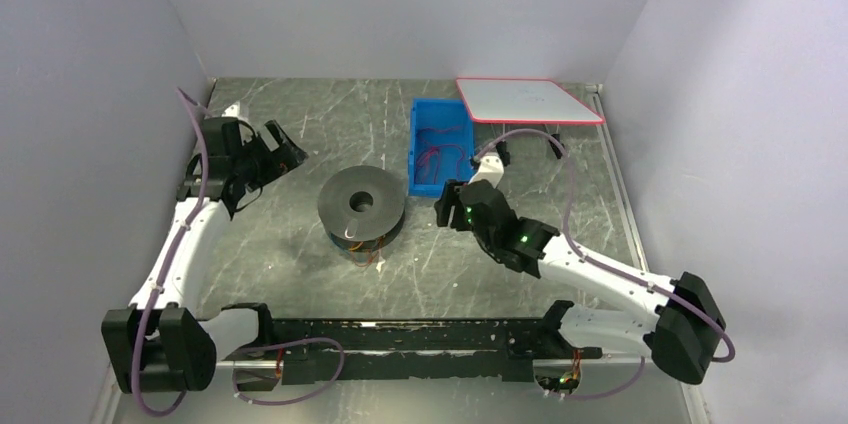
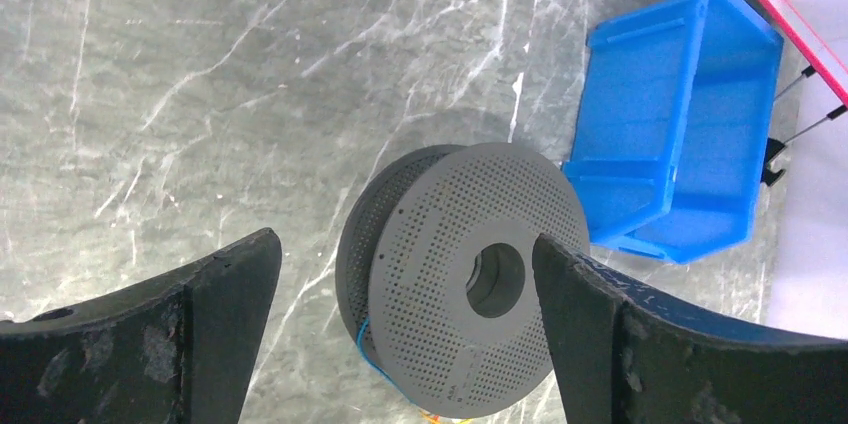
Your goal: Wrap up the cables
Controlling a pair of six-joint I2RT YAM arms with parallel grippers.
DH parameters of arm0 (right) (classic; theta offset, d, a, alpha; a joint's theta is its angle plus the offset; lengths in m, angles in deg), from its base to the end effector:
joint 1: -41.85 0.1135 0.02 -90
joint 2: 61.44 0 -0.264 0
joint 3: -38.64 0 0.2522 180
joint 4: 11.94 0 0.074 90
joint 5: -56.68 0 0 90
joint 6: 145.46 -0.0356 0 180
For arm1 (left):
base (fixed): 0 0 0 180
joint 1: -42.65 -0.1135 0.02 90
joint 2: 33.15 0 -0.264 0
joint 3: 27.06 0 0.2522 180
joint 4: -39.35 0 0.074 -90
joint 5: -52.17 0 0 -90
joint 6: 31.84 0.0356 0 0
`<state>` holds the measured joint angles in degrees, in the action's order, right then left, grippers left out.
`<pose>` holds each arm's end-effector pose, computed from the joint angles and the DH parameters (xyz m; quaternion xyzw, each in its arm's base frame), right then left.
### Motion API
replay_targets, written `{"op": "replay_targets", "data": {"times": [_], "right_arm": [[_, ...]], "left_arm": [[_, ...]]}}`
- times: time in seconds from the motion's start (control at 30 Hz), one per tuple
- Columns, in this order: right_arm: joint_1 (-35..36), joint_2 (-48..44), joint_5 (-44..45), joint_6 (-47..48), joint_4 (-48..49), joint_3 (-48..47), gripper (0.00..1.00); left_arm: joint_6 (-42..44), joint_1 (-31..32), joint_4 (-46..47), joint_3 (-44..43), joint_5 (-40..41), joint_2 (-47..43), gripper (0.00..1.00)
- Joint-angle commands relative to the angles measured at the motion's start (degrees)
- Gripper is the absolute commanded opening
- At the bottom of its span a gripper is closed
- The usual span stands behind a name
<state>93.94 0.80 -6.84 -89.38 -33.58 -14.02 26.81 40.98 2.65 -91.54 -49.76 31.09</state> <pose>0.1577 0.1766 0.2503 -0.0229 0.8552 0.1799 0.4855 0.2451 -0.0002 0.2876 -0.2075 0.8647 -0.2044 0.4093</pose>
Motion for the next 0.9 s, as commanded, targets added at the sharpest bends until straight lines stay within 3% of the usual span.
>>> {"op": "replay_targets", "data": {"times": [0.0,0.07,0.1,0.3,0.47,0.63,0.87], "right_arm": [[-8.5,-0.9,-9.1,1.4,-2.9,-1.0,0.75],[-13.3,-2.0,-11.2,1.1,-3.8,-0.7,0.97],[-15.3,-2.4,-11.9,1.2,-4.3,-0.7,0.99],[-20.0,-5.8,-8.2,0.2,-9.1,-1.0,1.00],[-20.0,-8.6,-5.5,-2.8,-12.2,-2.2,1.00],[-20.0,-8.4,-0.1,-8.5,-20.0,-5.8,1.00],[-19.9,-8.5,1.0,-2.2,-25.8,-10.9,1.00]], "left_arm": [[5.6,4.6,-4.1,-4.8,4.3,-0.4,1.00],[6.8,9.8,-5.8,-7.9,7.1,0.5,0.99],[7.2,12.2,-6.3,-9.2,8.7,0.9,0.99],[9.4,20.3,-8.6,-15.3,10.0,1.3,0.99],[12.6,21.1,-6.7,-17.6,10.1,-0.2,0.99],[13.6,21.1,-7.8,-18.9,4.0,-2.0,0.99],[15.4,21.4,10.3,1.1,-11.1,-16.6,1.00]]}}
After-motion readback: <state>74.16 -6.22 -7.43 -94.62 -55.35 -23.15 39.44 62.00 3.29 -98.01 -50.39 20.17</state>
